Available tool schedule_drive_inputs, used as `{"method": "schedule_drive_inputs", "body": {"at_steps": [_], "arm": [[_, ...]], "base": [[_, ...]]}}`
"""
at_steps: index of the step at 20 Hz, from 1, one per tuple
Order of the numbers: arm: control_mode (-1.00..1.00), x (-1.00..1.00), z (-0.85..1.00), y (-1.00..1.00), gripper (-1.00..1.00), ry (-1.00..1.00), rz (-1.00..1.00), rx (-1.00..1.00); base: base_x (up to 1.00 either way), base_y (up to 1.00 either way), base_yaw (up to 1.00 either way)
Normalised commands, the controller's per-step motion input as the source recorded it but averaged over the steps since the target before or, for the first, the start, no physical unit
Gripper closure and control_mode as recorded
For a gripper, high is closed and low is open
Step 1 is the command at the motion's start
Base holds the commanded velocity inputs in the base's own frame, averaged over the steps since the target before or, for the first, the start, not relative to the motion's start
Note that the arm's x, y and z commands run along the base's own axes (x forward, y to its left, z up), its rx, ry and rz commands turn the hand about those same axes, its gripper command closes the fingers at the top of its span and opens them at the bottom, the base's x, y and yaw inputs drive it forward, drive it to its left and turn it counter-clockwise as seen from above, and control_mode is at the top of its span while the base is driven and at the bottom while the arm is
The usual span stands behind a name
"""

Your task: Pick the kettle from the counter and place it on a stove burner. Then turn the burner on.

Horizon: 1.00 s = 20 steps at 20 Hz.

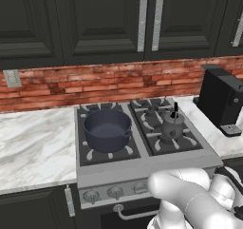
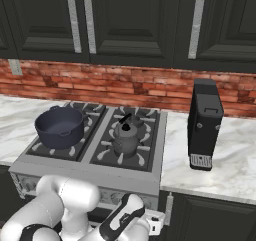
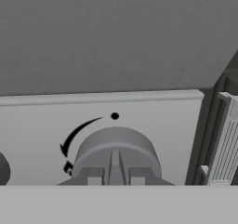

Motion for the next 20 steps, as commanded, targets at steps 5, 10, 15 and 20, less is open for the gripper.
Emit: {"method": "schedule_drive_inputs", "body": {"at_steps": [5,10,15,20], "arm": [[-1.00,0.00,0.00,0.00,1.00,-0.06,0.09,-0.01],[-1.00,-0.06,0.00,0.00,1.00,-0.12,0.22,-0.09],[-1.00,-0.02,-0.01,0.04,1.00,-0.13,0.28,-0.16],[-1.00,0.00,-0.24,0.20,1.00,-0.10,0.28,-0.26]], "base": [[0.00,0.00,0.00],[0.00,0.00,0.00],[0.00,0.00,0.00],[0.00,0.00,0.00]]}}
